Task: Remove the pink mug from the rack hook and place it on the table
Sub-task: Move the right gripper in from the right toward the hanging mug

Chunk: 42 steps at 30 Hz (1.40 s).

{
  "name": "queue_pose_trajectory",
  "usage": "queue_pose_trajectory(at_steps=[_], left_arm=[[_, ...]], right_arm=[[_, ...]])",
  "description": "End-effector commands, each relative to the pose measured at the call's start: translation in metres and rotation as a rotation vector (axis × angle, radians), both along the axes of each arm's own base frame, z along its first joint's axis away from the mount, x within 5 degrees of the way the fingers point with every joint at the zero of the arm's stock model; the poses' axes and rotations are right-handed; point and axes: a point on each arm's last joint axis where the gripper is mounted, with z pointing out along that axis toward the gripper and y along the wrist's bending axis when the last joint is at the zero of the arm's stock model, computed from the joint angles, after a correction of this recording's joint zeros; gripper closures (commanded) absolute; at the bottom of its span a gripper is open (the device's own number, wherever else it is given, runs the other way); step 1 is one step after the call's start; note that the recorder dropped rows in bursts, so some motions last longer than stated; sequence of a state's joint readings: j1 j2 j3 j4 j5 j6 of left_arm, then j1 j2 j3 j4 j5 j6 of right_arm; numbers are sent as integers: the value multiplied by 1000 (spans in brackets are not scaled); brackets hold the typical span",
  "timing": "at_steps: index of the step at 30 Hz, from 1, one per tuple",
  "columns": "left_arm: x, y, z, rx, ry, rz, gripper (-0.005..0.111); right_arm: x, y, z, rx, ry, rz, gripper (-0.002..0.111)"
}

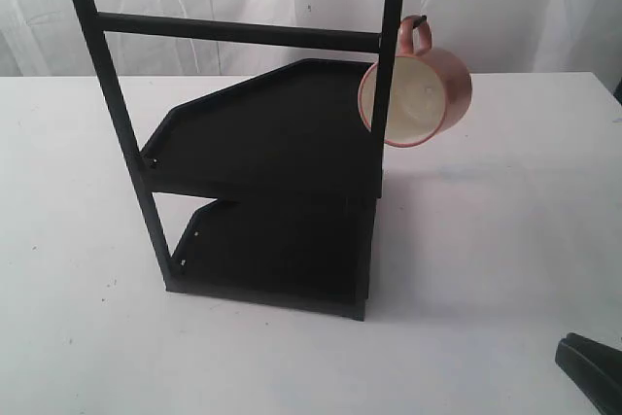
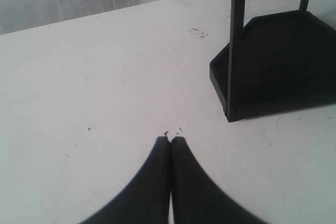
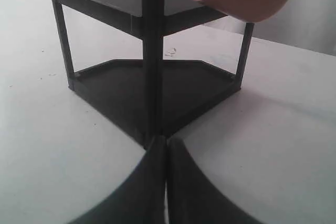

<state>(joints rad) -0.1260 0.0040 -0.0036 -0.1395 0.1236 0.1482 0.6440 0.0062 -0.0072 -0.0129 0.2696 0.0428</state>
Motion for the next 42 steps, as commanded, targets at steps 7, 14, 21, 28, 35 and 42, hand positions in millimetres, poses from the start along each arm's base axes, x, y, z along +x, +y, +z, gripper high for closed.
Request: queue_pose_trajectory(at_steps=[7,14,21,28,35,42], left_arm=[[0,0,-1,-10,5,5,107],[0,0,-1,-10,5,5,107],[0,0,-1,-10,5,5,107],[0,0,-1,-10,5,5,107],[0,0,-1,-10,5,5,107],[0,0,-1,-10,5,5,107]], right_arm=[[0,2,16,448,92,-21,108],[2,-4,33,919,205,-39,108],[2,-10,44,1007,87,-35,108],[-12,-8,88,793,51,31,108],[-9,2,133,314,88,43,108],[26,17,146,-103,173,-31,94]])
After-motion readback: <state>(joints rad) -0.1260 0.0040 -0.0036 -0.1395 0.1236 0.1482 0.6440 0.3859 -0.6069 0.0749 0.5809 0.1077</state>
